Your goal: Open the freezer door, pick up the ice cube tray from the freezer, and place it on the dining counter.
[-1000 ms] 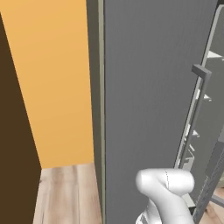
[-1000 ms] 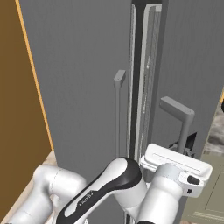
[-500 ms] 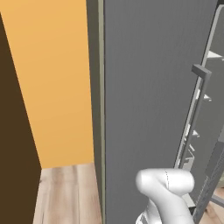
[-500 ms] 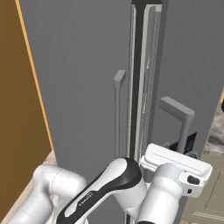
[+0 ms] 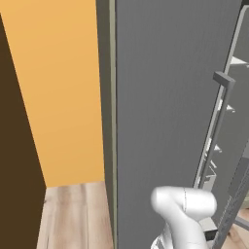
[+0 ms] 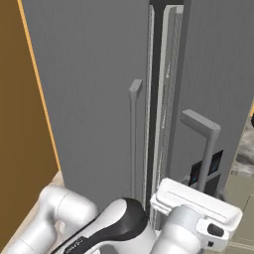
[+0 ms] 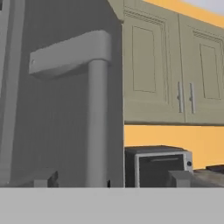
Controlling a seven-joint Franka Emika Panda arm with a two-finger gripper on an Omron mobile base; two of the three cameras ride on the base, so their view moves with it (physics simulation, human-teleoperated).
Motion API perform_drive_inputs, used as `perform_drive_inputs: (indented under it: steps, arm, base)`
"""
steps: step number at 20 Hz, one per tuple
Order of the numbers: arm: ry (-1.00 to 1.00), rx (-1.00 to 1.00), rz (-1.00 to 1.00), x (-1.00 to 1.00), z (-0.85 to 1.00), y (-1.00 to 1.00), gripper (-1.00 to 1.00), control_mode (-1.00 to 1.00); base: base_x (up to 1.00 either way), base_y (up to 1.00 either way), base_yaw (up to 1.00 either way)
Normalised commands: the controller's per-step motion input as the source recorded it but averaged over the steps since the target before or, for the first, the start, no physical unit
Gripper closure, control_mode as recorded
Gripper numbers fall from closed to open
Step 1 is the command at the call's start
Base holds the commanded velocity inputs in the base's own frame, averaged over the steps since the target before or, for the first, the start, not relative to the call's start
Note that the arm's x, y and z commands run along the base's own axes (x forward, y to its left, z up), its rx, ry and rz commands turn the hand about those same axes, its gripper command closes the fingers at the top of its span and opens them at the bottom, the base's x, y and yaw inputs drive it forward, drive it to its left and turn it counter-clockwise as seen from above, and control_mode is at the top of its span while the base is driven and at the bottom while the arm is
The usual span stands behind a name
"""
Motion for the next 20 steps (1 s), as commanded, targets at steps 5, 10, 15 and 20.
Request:
perform_drive_inputs:
  steps: [5,10,15,20]
  arm:
    - [0.12,-0.03,-0.09,-0.66,0.46,0.63,-1.0,-1.0]
    - [0.15,-0.01,-0.06,-0.18,0.66,0.71,-1.0,-1.0]
    - [0.15,0.0,-0.06,-0.09,0.77,0.6,-1.0,-1.0]
    - [0.09,-0.02,-0.16,0.1,0.56,0.67,-1.0,-1.0]
  base:
    - [0.0,0.0,0.0]
    - [0.0,0.0,0.0]
    - [0.0,0.0,0.0]
    - [0.0,0.0,0.0]
